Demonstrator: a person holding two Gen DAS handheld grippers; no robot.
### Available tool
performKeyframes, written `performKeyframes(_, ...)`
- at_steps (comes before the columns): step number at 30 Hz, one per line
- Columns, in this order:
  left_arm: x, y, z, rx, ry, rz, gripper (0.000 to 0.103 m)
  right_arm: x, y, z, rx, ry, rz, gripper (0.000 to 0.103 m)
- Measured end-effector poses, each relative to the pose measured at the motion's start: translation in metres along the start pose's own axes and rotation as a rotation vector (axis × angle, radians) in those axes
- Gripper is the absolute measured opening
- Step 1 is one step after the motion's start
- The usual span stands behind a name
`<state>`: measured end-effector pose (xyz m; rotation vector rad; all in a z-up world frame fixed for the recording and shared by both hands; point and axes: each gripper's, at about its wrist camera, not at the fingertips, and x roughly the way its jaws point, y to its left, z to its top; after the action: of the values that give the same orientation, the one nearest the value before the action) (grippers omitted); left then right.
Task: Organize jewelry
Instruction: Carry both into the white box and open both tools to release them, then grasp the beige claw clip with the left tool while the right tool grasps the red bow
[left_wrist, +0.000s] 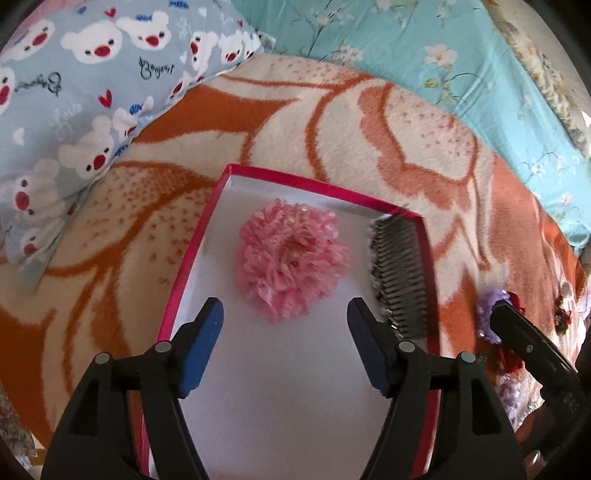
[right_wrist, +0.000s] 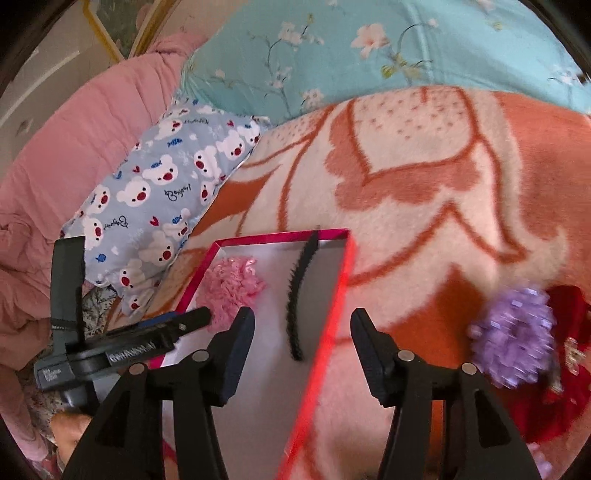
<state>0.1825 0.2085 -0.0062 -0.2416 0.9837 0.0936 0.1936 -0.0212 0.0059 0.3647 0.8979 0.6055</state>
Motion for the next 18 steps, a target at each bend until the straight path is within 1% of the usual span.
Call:
performKeyframes(4, -0.021, -0.016, -0.009, 0.021, -0.025, -0.035, 0.069, -0.036, -0.027, -0.011, 0.022, -0.030, -0.055, 0.056)
performKeyframes(8, -0.034, -0.035, -0.021, 0.049, -0.030, -0.076, 0.069, -0.064, -0.058, -0.023, 0.056, -0.036, -0.109, 0.056)
performKeyframes(13, -0.042, -0.065, -0.034, 0.093, -0.022, -0.116, 0.069, -0.094, -0.094, -0.037, 0.112, -0.043, -0.168, 0.056)
performKeyframes(18, -0.045, -0.090, -0.050, 0.139, 0.000, -0.159, 0.069, -0.113, -0.117, -0.047, 0.148, -0.051, -0.206, 0.056)
